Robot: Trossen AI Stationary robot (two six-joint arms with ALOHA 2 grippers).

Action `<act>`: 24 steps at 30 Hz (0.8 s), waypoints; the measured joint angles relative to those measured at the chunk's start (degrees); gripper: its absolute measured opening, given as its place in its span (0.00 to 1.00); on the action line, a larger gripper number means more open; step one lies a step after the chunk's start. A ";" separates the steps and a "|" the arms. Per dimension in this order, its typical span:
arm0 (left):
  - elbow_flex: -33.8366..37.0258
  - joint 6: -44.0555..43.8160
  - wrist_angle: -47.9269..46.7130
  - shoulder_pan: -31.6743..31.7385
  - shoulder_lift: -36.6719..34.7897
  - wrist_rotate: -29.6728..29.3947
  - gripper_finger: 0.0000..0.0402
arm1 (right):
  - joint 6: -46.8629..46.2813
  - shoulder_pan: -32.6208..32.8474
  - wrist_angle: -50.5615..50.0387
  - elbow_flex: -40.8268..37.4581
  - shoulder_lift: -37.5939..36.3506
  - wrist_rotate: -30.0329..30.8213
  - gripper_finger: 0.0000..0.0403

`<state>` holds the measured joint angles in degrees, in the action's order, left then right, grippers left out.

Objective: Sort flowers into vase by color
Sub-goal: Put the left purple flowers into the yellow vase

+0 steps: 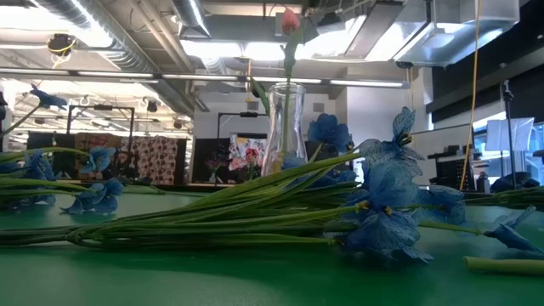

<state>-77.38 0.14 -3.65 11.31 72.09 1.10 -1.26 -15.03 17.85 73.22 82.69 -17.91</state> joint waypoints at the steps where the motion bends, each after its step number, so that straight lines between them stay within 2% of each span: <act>1: -0.05 0.00 0.61 0.00 0.03 0.24 0.02 | 0.00 0.00 0.12 0.32 0.54 -0.47 0.62; 8: -0.09 -0.02 0.99 0.02 0.05 1.53 0.02 | -1.53 0.00 0.30 0.73 2.50 -3.47 0.62; 11: -0.09 -0.03 1.54 0.02 0.05 1.64 0.02 | -1.69 0.01 0.37 0.73 2.97 -3.91 0.58; 16: -0.09 -0.07 2.04 -0.13 0.05 1.64 0.02 | -2.18 0.00 0.09 0.73 3.13 -4.84 0.47; 24: -0.09 -1.03 3.97 -0.13 0.03 1.64 0.02 | -2.16 0.00 -0.31 0.73 3.13 -5.82 0.22</act>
<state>-77.47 -0.89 0.32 11.18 72.12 2.74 -3.42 -15.03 17.53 73.95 85.82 -23.73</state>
